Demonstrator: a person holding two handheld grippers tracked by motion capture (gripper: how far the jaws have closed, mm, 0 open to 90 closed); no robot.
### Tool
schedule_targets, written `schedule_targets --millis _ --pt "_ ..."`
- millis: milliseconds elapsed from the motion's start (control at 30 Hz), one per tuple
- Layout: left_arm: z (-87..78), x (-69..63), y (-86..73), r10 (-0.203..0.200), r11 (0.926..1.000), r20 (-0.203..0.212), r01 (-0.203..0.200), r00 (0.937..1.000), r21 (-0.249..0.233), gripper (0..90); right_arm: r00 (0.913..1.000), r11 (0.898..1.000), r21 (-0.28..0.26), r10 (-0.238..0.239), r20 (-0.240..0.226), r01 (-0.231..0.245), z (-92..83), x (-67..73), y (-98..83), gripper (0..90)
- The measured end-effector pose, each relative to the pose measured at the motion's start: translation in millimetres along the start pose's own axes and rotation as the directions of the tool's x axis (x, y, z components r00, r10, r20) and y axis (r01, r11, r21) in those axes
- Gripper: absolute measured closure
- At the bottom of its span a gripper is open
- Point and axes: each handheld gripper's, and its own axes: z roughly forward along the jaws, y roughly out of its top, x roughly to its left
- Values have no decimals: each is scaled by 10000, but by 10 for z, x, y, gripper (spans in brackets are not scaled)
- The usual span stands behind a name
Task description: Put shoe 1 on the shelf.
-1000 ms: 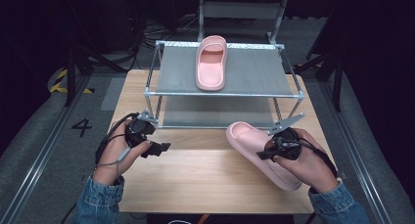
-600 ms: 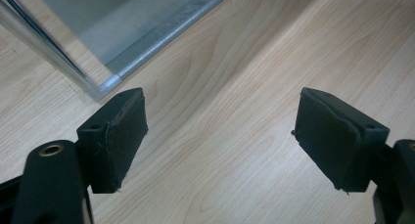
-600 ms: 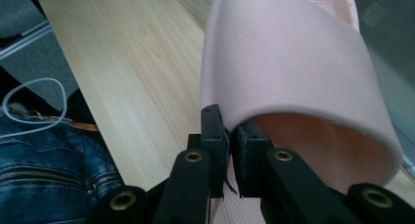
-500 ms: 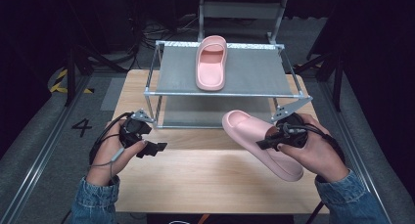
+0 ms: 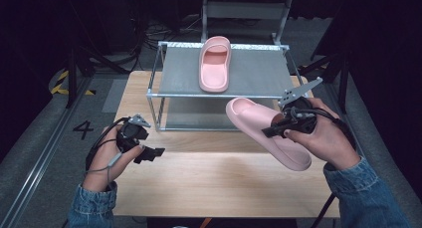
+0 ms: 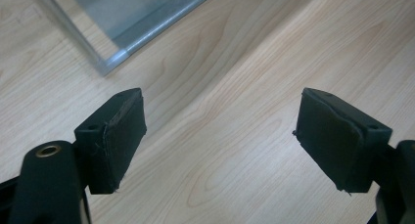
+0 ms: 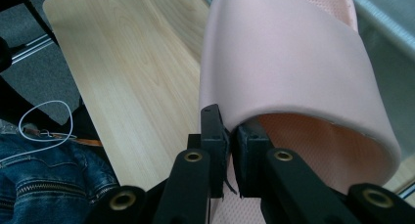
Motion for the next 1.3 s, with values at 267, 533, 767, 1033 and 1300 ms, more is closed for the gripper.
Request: schedule_targets --millis 267,533,767,1033,1300 --pt "-43 11 -91 -213 9998 -29 213 9998 26 192 9997 9997 -163 193 168 -190 -106 -96 169 848" --pt "-73 46 -172 -710 9975 -330 708 9969 -72 171 9951 9975 -230 682 709 -668 -162 -281 382 848" --pt "-74 80 -258 -1112 9938 -559 1108 9922 -95 171 9869 9934 -141 1145 1140 -1136 -163 -495 592 848" --pt "-87 100 -292 -1114 9938 -523 1114 9924 -20 171 9728 9852 -23 1695 1582 -1713 -88 -715 760 848" --pt "-73 113 -288 -1265 9920 -553 1265 9904 -40 171 9564 9760 211 2080 2052 -2168 88 -917 911 847"
